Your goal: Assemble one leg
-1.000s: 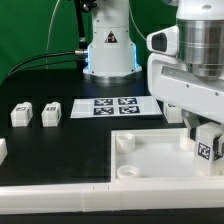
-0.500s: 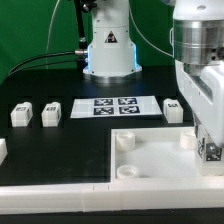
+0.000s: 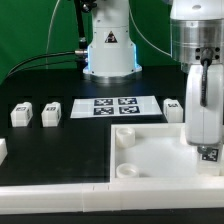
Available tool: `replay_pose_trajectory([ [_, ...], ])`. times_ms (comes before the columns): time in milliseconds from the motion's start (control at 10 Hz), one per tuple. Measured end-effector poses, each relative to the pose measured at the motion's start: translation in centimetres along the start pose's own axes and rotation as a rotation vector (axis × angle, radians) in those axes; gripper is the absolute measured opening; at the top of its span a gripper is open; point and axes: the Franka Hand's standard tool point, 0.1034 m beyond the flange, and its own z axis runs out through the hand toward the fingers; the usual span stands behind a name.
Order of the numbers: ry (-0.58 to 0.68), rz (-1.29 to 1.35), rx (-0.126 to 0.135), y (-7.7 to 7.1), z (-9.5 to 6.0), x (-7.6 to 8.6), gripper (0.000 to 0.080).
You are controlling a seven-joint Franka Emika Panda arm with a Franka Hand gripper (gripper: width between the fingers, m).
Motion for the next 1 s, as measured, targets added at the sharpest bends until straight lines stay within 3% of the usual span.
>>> replay_pose_trajectory([
  [100,0.0,-0.016,-0.001,0.04,0.04,-0.05,0.0473],
  [200,0.0,-0.018,-0.001,0.05,0.06,-0.06,0.0473],
  [300,0.0,-0.023,-0.001,0.08,0.08,-0.09,0.0609],
  [500,0.0,-0.028,-0.002,0.11,0.11,-0.12,0.0647],
  [1000,0.0,-0.033,-0.003,0.17,0.21,-0.16,0.0649],
])
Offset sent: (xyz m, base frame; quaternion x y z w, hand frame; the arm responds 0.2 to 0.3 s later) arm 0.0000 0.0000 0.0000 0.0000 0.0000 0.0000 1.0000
